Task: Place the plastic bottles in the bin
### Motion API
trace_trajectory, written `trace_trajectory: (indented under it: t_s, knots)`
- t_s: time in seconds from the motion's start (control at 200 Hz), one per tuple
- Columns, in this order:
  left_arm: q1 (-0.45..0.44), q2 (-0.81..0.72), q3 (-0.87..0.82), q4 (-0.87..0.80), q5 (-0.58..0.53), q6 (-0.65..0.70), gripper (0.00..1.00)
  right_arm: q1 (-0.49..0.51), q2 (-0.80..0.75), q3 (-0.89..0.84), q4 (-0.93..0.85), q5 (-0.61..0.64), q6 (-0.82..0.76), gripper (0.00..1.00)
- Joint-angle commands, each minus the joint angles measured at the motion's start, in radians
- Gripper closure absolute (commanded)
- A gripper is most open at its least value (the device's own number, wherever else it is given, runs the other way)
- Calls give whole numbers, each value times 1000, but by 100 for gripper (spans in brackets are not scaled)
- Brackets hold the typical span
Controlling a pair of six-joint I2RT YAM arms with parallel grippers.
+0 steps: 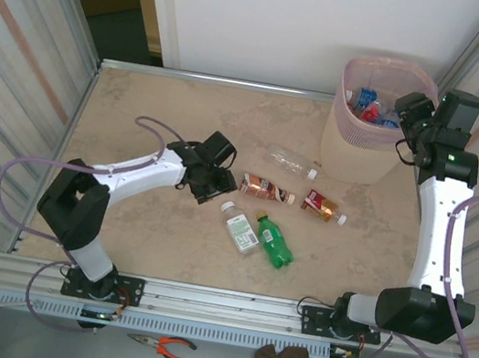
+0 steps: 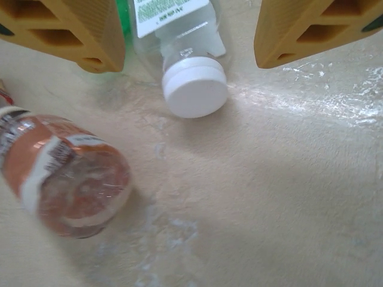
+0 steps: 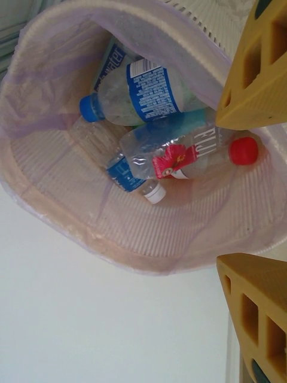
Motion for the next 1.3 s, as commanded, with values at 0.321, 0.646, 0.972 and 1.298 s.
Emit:
trace_trajectory:
  t_s: [0.321,0.646,0.972,1.298]
  knots:
    - [1,182,65,3,116,-126,41,-15,-48,-15,-15,13,-36,45]
    - [2,210,46,24,156,-176,42,-19,-50,-24,-18,20,-37,46]
    - [-2,185,15,35,162,-213,49,-18,-53,-25,-18,24,-34,47]
    - [10,149,-2,35,141,-203,61,-18,-72,-21,-29,33,-36,49]
